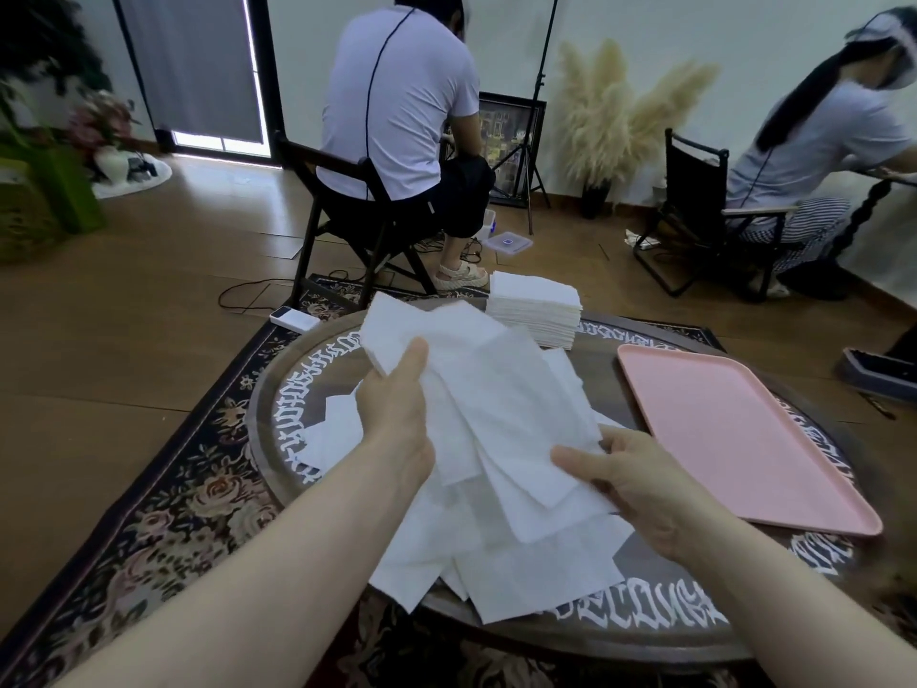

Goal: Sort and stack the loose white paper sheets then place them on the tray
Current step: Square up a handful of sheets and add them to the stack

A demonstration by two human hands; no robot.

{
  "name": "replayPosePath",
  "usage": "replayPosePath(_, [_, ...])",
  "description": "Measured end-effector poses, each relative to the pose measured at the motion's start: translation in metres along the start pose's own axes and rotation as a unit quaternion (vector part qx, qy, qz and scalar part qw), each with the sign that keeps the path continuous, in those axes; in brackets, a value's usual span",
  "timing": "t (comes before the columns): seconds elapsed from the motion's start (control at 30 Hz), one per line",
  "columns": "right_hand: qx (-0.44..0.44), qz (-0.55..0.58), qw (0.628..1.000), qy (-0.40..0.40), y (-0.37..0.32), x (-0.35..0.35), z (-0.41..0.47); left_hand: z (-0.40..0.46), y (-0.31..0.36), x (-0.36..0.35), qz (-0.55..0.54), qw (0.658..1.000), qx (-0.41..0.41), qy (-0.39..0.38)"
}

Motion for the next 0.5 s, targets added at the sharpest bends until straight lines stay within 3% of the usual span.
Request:
replayPosePath(0.13, [0.017,0.039,0.998,0.045,-0.012,0.016,0.000,0.002,0.014,0.005,-0.006,1.000,-0.005,0.011])
replayPosePath(0.27, [0.050,0.116,0.987,0.102,-0.029,0.038,0.001,0.007,0.036,0.023,0.018,0.995,-0.044,0.084])
replayPosePath(0.5, [0.153,0.244,0.955,0.066,-0.061,0.033,0.004,0.004,0.017,0.022,0.115,0.985,-0.047,0.119])
Point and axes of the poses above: each hand's wrist, its own z-axis towards the middle knuckle, its own x-axis out of the back of the hand, y = z × x, the point moved 8 cm from there along z, towards the middle knuckle, and after that the axes turned 15 degrees about x, right-handed, at the moved point
